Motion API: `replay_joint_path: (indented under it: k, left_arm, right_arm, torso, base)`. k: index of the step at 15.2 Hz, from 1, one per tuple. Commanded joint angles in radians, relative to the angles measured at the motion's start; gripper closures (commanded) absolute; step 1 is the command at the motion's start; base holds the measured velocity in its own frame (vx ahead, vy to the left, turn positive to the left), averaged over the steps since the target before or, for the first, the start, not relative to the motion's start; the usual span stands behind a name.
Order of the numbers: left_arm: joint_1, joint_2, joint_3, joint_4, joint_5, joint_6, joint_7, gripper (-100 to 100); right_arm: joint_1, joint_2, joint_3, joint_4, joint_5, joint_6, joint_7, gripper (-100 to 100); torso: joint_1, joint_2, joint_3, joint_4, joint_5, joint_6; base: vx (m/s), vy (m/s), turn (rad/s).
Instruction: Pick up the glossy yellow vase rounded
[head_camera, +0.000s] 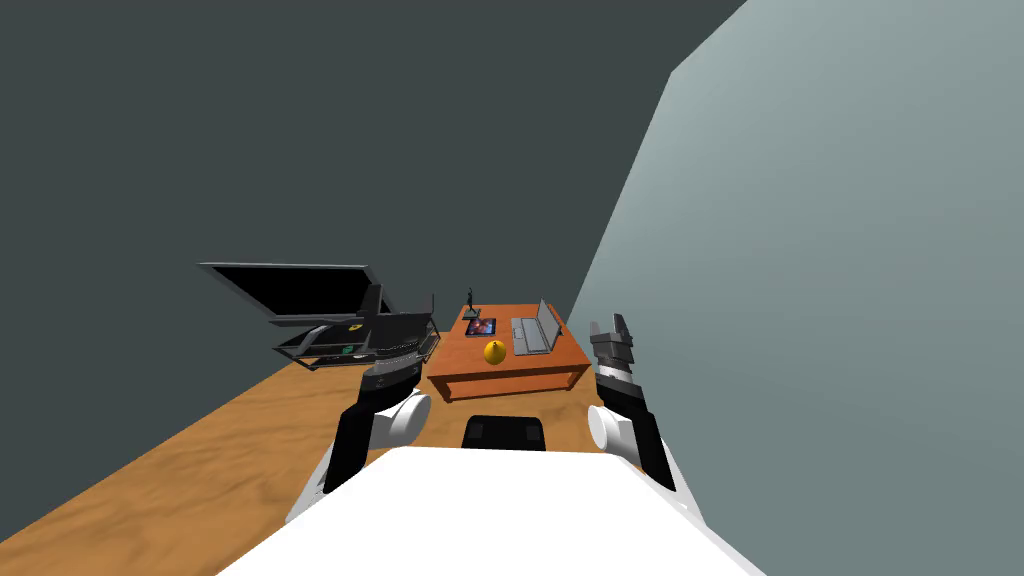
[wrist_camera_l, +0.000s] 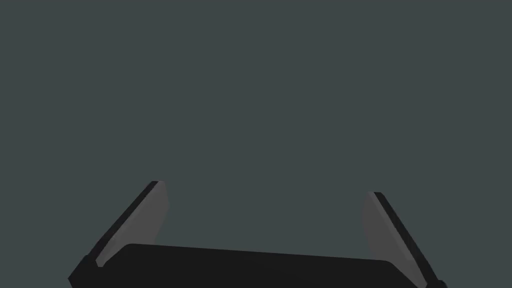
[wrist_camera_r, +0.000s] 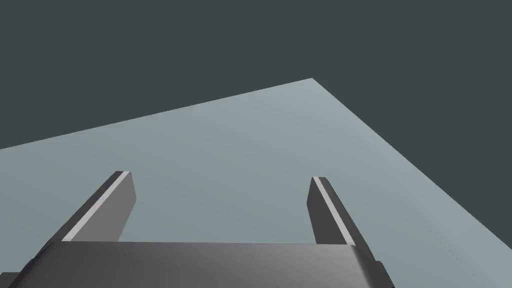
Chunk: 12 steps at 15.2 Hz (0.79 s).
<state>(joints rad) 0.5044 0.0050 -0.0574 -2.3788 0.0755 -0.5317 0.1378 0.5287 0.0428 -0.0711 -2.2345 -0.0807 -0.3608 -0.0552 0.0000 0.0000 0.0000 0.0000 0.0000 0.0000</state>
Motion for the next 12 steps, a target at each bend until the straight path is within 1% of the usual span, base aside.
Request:
replay_joint_path:
  k: [1,2,3,4,7,8,9,10,11,12]
  left_arm:
    - [-0.020,0.031,0.013,0.035,0.004,0.040,-0.004,-100]
    - [-0.020,0.031,0.013,0.035,0.004,0.040,-0.004,-100]
    - [-0.029,0.042,0.019,0.053,0.007,0.060,-0.006,-100]
    - [-0.029,0.042,0.019,0.053,0.007,0.060,-0.006,-100]
    - [-0.069,0.075,0.044,0.125,0.015,0.132,-0.013,-100]
    - [-0.069,0.075,0.044,0.125,0.015,0.139,-0.013,-100]
    - [-0.085,0.084,0.054,0.154,0.019,0.171,-0.016,-100]
    - [-0.085,0.084,0.054,0.154,0.019,0.171,-0.016,-100]
    - [-0.102,0.094,0.065,0.187,0.023,0.207,-0.020,-100]
    - [-0.102,0.094,0.065,0.187,0.023,0.207,-0.020,-100]
  right_arm:
    - [0.000,0.000,0.000,0.000,0.000,0.000,0.000,0]
    - [0.000,0.000,0.000,0.000,0.000,0.000,0.000,0]
    - [0.000,0.000,0.000,0.000,0.000,0.000,0.000,0]
    - [0.000,0.000,0.000,0.000,0.000,0.000,0.000,0]
    - [0.000,0.000,0.000,0.000,0.000,0.000,0.000,0]
    - [0.000,0.000,0.000,0.000,0.000,0.000,0.000,0]
    - [0.000,0.000,0.000,0.000,0.000,0.000,0.000,0]
    - [0.000,0.000,0.000,0.000,0.000,0.000,0.000,0]
    - [0.000,0.000,0.000,0.000,0.000,0.000,0.000,0]
    - [0.000,0.000,0.000,0.000,0.000,0.000,0.000,0]
  torso:
    - [0.000,0.000,0.000,0.000,0.000,0.000]
    - [0.000,0.000,0.000,0.000,0.000,0.000]
    - [0.000,-0.001,0.000,0.000,0.000,0.000]
    - [0.000,-0.001,-0.001,0.000,0.000,0.000]
    - [0.000,-0.001,-0.001,0.000,0.000,0.000]
    - [0.000,-0.002,-0.001,0.000,0.000,0.001]
    - [0.000,-0.002,-0.001,0.000,0.000,0.000]
    - [0.000,-0.002,-0.001,0.000,0.000,0.000]
    - [0.000,-0.001,-0.001,0.000,0.000,0.000]
    - [0.000,-0.002,-0.001,0.000,0.000,0.000]
  base:
    - [0.006,-0.004,-0.094]
    - [0.012,-0.005,-0.114]
    - [0.013,-0.006,-0.101]
    - [0.010,-0.004,-0.051]
    - [0.013,-0.007,-0.112]
    - [0.016,-0.005,-0.102]
    - [0.016,-0.008,-0.108]
    - [0.013,-0.007,-0.085]
    - [0.012,-0.006,-0.104]
    - [0.012,-0.005,-0.092]
